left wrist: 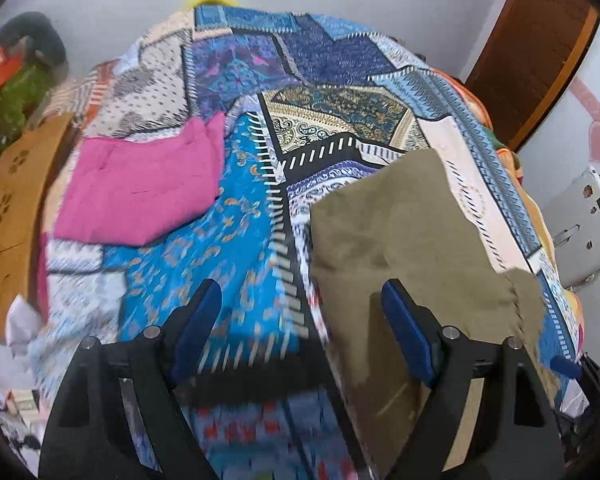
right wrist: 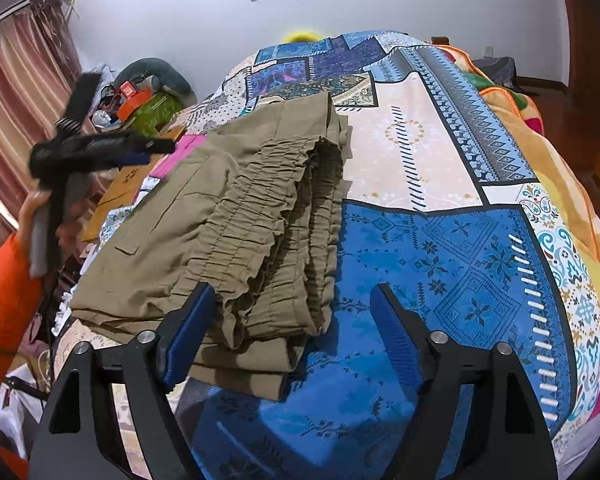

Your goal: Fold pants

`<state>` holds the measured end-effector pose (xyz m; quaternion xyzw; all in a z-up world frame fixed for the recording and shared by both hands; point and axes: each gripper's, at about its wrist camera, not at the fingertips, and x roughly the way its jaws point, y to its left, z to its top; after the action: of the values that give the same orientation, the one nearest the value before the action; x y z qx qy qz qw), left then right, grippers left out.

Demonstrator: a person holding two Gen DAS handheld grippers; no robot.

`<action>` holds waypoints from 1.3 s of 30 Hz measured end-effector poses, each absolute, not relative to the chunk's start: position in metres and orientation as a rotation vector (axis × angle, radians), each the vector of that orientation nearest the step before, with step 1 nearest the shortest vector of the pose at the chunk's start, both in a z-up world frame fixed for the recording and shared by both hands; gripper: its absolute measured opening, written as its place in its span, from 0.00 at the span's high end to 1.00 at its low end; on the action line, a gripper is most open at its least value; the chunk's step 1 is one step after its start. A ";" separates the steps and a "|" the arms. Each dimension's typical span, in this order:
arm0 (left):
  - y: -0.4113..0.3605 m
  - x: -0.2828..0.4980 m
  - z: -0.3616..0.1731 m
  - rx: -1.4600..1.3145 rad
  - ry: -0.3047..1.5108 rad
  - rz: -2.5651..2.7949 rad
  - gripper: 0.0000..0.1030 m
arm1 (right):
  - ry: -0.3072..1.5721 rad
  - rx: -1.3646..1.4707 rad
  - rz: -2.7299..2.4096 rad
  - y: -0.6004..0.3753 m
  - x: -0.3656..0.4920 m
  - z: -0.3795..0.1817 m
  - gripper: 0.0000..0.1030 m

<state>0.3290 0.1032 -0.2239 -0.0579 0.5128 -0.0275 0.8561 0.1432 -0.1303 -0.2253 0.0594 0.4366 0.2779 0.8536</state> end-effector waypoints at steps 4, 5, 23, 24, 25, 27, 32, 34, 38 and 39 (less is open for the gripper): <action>0.112 0.362 -0.251 -0.245 1.158 -0.115 0.42 | 0.914 0.100 0.572 -0.132 0.151 -0.225 0.26; 0.115 0.370 -0.258 -0.289 1.169 -0.117 0.42 | 0.913 0.094 0.563 -0.133 0.153 -0.224 0.26; 0.135 0.323 -0.250 -0.253 1.133 0.010 0.96 | 0.889 0.067 0.473 -0.145 0.163 -0.210 0.26; 0.138 0.309 -0.250 -0.265 1.138 0.023 0.96 | 0.883 0.071 0.476 -0.146 0.162 -0.207 0.26; 0.140 0.295 -0.249 -0.263 1.132 0.037 0.96 | 0.875 0.075 0.478 -0.145 0.160 -0.204 0.26; 0.140 0.265 -0.244 -0.245 1.115 0.066 0.96 | 0.864 0.079 0.485 -0.143 0.156 -0.199 0.26; 0.142 0.199 -0.241 -0.322 1.097 0.095 0.96 | 0.864 0.063 0.525 -0.127 0.146 -0.201 0.27; 0.145 0.180 -0.244 -0.380 1.093 0.092 0.96 | 0.865 0.040 0.526 -0.119 0.144 -0.207 0.33; 0.147 0.162 -0.243 -0.404 1.076 0.096 0.96 | 0.919 0.032 0.523 -0.108 0.146 -0.225 0.47; 0.147 0.159 -0.242 -0.399 1.074 0.100 0.96 | 0.931 0.037 0.523 -0.107 0.148 -0.229 0.47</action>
<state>0.1590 0.1474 -0.2423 -0.1888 0.5077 0.0471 0.8393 0.1479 -0.1074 -0.2291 0.0175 0.4435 0.2495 0.8607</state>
